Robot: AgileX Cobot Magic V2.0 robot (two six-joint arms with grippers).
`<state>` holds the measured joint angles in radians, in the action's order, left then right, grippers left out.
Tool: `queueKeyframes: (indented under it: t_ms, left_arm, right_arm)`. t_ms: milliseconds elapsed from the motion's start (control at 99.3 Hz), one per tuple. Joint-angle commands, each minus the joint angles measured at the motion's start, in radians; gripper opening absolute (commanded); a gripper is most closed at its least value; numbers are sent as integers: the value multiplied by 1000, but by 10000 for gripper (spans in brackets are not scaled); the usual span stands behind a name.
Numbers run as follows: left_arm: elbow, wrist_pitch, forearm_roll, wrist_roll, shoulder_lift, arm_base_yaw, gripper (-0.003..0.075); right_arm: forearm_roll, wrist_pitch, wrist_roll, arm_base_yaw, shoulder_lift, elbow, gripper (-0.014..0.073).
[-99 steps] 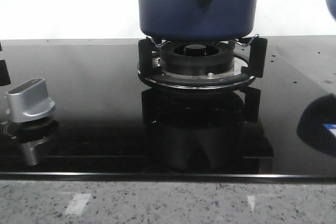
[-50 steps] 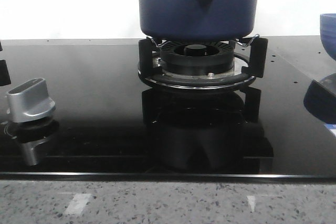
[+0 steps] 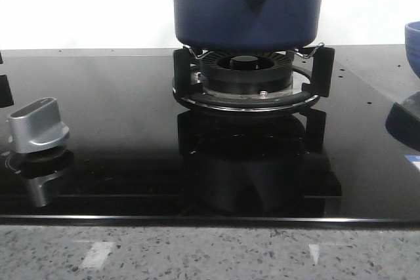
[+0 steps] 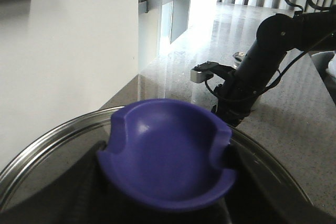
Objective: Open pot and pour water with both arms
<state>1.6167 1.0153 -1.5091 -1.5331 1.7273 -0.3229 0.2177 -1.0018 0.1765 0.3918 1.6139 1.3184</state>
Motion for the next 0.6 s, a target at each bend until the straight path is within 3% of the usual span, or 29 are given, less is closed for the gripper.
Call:
queueKeyframes:
  t_ms: [0, 101, 272, 594]
  left_arm:
    - [39, -2, -99, -2, -59, -10, 300]
    - [39, -1, -94, -2, -57, -10, 300]
    - [39, 2, -92, -2, -35, -13, 300]
    - [39, -35, -42, -15, 10, -70, 300]
  right_arm:
    - [3, 5, -1, 7, -42, 28, 262]
    - [3, -25, -1, 7, -53, 65, 335]
    - [12, -95, -1, 7, -121, 152, 330]
    - [23, -84, -1, 7, -281, 175, 330]
